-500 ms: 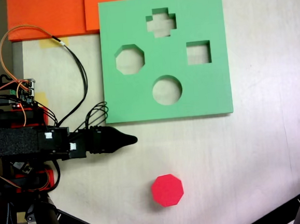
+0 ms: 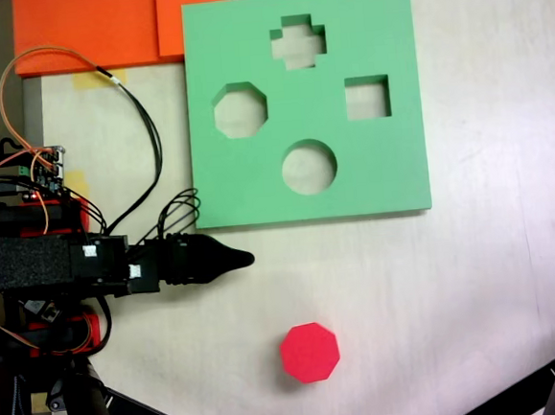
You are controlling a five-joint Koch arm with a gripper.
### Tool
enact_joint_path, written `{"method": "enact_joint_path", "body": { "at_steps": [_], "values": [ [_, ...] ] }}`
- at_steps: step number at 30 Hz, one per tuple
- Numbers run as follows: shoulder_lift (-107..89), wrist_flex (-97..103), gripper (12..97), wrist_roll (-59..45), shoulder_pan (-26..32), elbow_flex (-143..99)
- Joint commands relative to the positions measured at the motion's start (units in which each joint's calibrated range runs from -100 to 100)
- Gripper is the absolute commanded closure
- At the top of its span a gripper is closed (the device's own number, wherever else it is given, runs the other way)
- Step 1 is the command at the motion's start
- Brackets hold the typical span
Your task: Put the octagonal pillar block into the corresponding hole
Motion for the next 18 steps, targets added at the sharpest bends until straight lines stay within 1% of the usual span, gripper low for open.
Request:
{"method": "enact_joint_path", "body": {
  "at_steps": [1,18],
  "values": [
    [-0.4,-5.2,60.3,-0.2,-0.3,-1.0],
    [-0.4,-5.0,60.4,-0.1,0.5,-1.0]
  ]
}}
